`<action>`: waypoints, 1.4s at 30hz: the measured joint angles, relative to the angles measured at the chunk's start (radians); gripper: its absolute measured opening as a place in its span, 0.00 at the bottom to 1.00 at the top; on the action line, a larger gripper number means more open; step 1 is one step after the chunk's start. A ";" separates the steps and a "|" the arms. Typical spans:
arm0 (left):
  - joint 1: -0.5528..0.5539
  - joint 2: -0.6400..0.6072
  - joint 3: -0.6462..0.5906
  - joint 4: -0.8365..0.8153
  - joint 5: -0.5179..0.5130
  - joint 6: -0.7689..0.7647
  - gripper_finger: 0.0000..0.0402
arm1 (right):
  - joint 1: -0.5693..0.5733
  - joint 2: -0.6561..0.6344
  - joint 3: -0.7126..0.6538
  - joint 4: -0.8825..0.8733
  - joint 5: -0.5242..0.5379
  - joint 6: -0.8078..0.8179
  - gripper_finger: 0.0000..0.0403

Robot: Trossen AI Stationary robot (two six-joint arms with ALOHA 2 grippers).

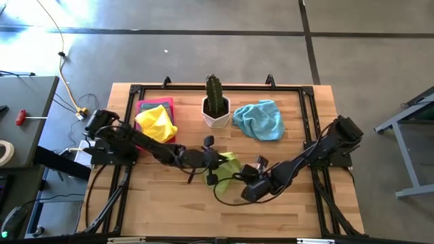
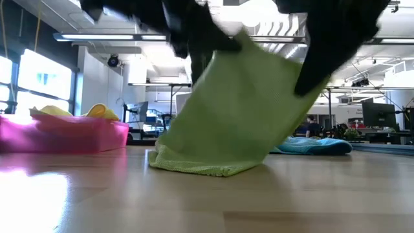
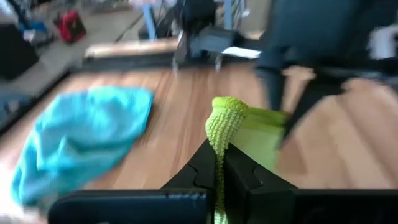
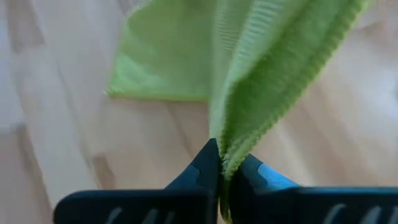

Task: Fold microfiber towels
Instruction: Fold the light green towel

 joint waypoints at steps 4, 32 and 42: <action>-0.031 -0.074 0.037 -0.076 -0.001 0.068 0.00 | -0.004 0.000 0.183 -0.336 0.053 -0.021 0.00; -0.046 -0.294 0.089 -0.179 -0.240 0.278 0.00 | -0.182 -0.002 0.744 -0.817 0.232 -0.506 0.00; 0.105 -0.246 0.090 -0.170 -0.265 0.300 0.00 | -0.348 -0.001 0.734 -0.811 0.330 -0.693 0.00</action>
